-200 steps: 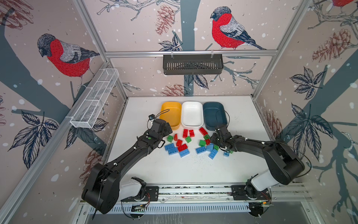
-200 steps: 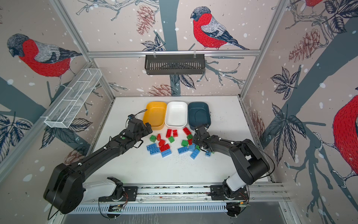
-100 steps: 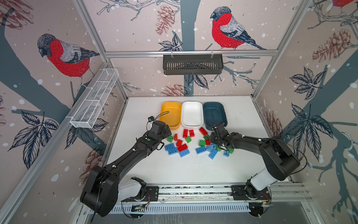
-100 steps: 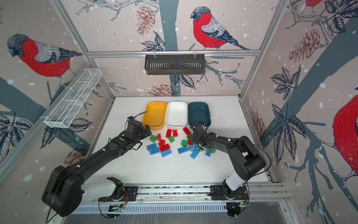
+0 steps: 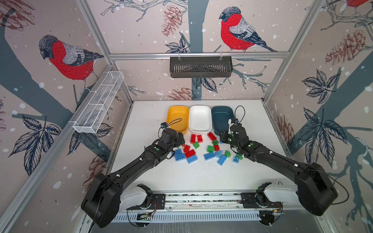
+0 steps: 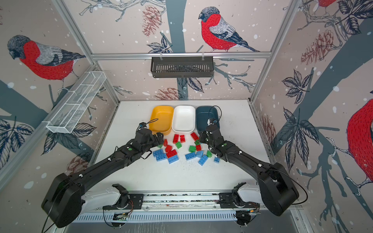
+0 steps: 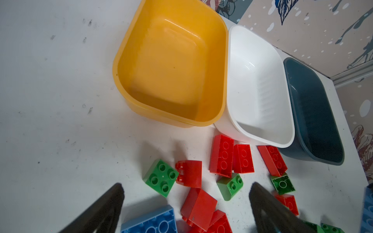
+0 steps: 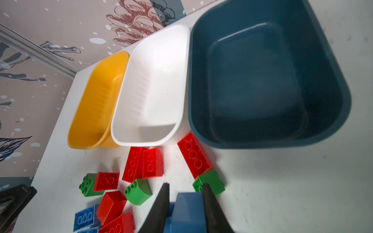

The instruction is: Sort the legos into containers by color

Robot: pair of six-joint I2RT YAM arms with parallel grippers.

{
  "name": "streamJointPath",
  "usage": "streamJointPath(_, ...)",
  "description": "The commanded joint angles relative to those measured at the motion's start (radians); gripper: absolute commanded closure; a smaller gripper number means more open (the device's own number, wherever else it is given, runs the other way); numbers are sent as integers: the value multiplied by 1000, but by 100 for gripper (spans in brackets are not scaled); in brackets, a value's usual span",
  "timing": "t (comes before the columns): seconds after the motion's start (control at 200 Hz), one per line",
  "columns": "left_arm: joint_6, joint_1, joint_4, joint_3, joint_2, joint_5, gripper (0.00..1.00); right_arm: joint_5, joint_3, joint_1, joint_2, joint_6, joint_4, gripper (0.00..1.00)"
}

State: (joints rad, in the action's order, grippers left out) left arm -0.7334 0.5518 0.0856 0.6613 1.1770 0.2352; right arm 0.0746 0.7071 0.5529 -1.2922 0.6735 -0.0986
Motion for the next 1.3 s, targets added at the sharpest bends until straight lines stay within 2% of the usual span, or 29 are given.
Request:
streamJointPath(0.0, -27, -1, -63, -21, -36, 84, 3, -31, 64, -40, -52, -63, -81, 81)
streamJointPath(0.105, -30, -2, -76, -55, -87, 121, 3, -71, 194, -104, -180, -110, -34, 81)
streamJointPath(0.17, -72, -2, -57, -75, -119, 164, 3, -110, 290, -143, -274, -144, 14, 81)
streamJointPath(0.295, -84, -8, -47, -132, -188, 207, 3, -120, 445, -187, -425, -191, 79, 81)
streamJointPath(0.57, -55, -41, -6, -186, -274, 118, 3, -116, 753, -224, -706, -263, 203, 78)
streamJointPath(0.765, -4, -42, -38, -195, -243, 30, 3, -181, 913, -227, -839, -223, 238, 72)
streamJointPath(0.86, -1, -42, -60, -195, -214, 1, 3, -217, 936, -225, -844, -207, 235, 65)
streamJointPath(1.036, -6, -40, -86, -193, -170, -31, 3, -223, 863, -222, -768, -205, 215, 55)
streamJointPath(1.296, -2, -9, -107, -161, -133, -46, 3, -223, 600, -180, -535, -267, 215, 47)
